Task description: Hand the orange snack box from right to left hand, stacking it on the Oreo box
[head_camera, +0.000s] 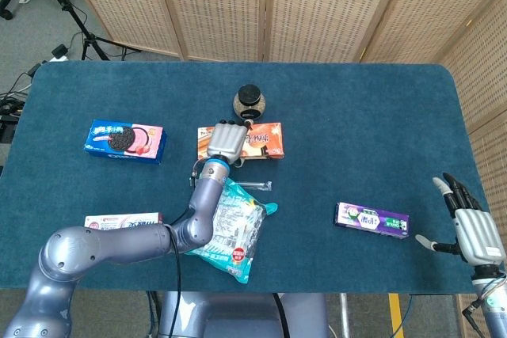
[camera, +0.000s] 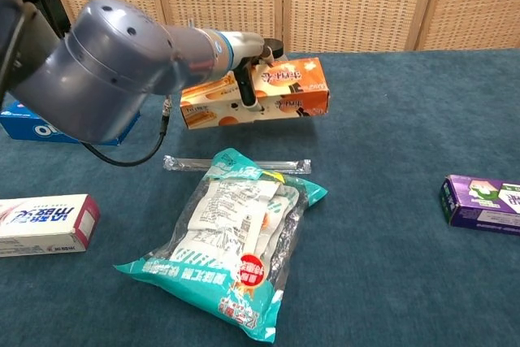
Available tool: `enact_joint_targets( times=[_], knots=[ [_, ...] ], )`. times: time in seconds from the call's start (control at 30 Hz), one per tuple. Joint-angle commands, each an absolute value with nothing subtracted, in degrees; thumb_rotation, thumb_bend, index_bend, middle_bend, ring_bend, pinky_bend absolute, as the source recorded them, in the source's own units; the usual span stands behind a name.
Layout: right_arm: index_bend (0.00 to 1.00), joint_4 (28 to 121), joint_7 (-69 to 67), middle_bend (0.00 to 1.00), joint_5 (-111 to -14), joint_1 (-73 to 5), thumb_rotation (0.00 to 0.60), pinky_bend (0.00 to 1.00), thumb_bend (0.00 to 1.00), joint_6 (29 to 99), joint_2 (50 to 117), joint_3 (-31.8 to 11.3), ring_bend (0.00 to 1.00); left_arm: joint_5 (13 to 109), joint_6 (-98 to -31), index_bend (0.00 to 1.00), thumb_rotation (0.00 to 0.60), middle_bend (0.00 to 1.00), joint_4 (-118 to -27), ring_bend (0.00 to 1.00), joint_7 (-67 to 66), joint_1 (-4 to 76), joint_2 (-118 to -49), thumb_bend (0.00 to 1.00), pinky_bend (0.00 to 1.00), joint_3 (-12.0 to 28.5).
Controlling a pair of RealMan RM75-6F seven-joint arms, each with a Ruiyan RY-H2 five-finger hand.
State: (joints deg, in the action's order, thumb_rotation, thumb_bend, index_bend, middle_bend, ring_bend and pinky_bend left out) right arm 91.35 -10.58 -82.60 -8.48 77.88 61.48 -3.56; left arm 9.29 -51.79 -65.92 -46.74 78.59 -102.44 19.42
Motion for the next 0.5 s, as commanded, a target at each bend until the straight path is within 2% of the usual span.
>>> enact_joint_targets(
  times=[0.03,0.2,0.5],
  knots=[
    [0.00,91.4,-10.5,0.00,-82.5,-8.4,0.600,0.17,0.00,77.9,61.5,-3.6,0.00,12.0,-49.0,0.61,0.600,0.27,-70.1,0.27,-45.4,76.1,-97.4,0.48,0.21,19.3],
    [0.00,91.6,-9.8,0.00,-82.4,-8.4,0.600,0.17,0.00,77.8,61.5,-3.7,0.00,17.5,-46.2,0.61,0.600,0.27,-75.4,0.27,-42.3,72.2,-89.9,0.48,0.21,17.6],
    [0.00,92.1,-8.2,0.00,-82.4,-8.3,0.600,0.17,0.00,77.9,61.6,-3.8,0.00,25.4,-44.3,0.61,0.600,0.27,-79.4,0.27,-36.9,66.4,-80.4,0.48,0.21,14.3]
  ],
)
